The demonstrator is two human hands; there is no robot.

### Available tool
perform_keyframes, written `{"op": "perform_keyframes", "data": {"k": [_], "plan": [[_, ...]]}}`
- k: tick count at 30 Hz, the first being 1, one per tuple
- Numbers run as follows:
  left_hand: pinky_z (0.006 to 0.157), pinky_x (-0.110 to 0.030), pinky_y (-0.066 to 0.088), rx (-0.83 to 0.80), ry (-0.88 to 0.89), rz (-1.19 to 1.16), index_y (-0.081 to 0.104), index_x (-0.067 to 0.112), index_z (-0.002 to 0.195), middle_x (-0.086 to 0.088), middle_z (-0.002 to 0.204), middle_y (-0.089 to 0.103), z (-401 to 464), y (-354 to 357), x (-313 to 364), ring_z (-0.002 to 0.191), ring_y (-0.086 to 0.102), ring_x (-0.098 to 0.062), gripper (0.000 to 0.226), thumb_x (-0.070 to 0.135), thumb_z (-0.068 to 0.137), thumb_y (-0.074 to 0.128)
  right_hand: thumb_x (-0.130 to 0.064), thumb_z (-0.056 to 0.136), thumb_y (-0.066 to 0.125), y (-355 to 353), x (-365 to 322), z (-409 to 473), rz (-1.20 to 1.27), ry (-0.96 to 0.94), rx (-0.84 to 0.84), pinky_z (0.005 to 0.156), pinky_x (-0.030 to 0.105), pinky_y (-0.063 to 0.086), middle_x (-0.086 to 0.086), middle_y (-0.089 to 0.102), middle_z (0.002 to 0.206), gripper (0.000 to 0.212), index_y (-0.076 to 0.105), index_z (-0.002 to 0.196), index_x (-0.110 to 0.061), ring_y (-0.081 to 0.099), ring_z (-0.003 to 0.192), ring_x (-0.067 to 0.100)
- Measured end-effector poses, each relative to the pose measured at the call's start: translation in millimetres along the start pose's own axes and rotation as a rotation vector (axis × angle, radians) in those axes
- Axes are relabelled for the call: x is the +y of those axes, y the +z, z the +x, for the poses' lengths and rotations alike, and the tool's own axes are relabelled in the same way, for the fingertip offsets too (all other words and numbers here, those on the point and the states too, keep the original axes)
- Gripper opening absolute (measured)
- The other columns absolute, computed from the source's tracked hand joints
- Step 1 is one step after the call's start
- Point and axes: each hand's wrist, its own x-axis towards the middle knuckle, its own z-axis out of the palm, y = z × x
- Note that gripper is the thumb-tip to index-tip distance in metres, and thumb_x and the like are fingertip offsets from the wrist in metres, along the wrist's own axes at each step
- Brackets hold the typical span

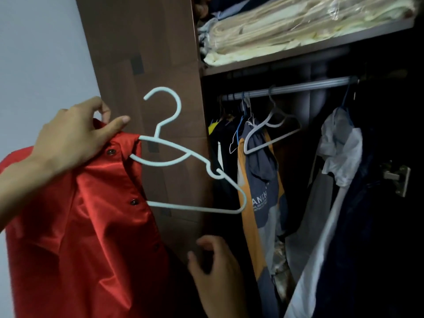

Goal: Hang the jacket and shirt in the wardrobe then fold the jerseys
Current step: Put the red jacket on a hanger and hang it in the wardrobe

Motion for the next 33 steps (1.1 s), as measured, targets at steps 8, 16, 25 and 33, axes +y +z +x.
{"op": "perform_keyframes", "data": {"k": [8, 16, 25, 33], "plan": [[0.070, -0.044, 0.046, -0.010, 0.038, 0.035, 0.044, 0.021, 0.081, 0.017, 0.066, 0.055, -11.1, 3.5, 18.6, 0.076, 0.058, -0.031, 0.046, 0.065, 0.089, 0.056, -0.041, 0.093, 0.067, 67.1, -22.5, 52.4, 0.426, 0.321, -0.457, 0.097, 0.025, 0.051, -0.006, 0.073, 0.110, 0.024, 0.068, 0.111, -0.026, 0.067, 0.103, 0.001], [0.067, -0.040, 0.043, -0.062, 0.076, 0.036, 0.042, 0.023, 0.080, 0.010, 0.064, 0.059, -18.2, 7.5, 13.0, 0.071, 0.054, -0.028, 0.048, 0.069, 0.086, 0.053, -0.020, 0.098, 0.062, 58.4, -0.1, 41.8, 0.362, 0.188, -0.940, 0.100, 0.024, 0.047, 0.003, 0.068, 0.127, 0.028, 0.068, 0.126, -0.018, 0.063, 0.110, 0.009], [0.062, -0.047, 0.055, -0.012, 0.149, 0.183, 0.038, 0.028, 0.077, 0.012, 0.055, 0.053, -28.7, -1.1, -43.6, 0.065, 0.065, -0.035, 0.058, 0.085, 0.080, 0.037, -0.029, 0.102, 0.058, -40.2, 21.6, 110.0, 0.391, 0.412, -0.688, 0.072, 0.016, 0.054, -0.005, 0.079, 0.088, 0.020, 0.074, 0.101, -0.016, 0.072, 0.077, 0.004], [0.068, -0.047, 0.059, -0.171, 0.114, 0.238, 0.046, 0.043, 0.089, 0.005, 0.057, 0.064, -44.0, 14.2, -66.3, 0.066, 0.068, -0.029, 0.064, 0.101, 0.066, 0.033, -0.032, 0.100, 0.062, -95.4, -55.0, 184.5, 0.227, 0.195, -0.548, 0.086, 0.029, 0.059, 0.014, 0.078, 0.104, 0.031, 0.076, 0.112, -0.007, 0.074, 0.087, 0.017]]}}
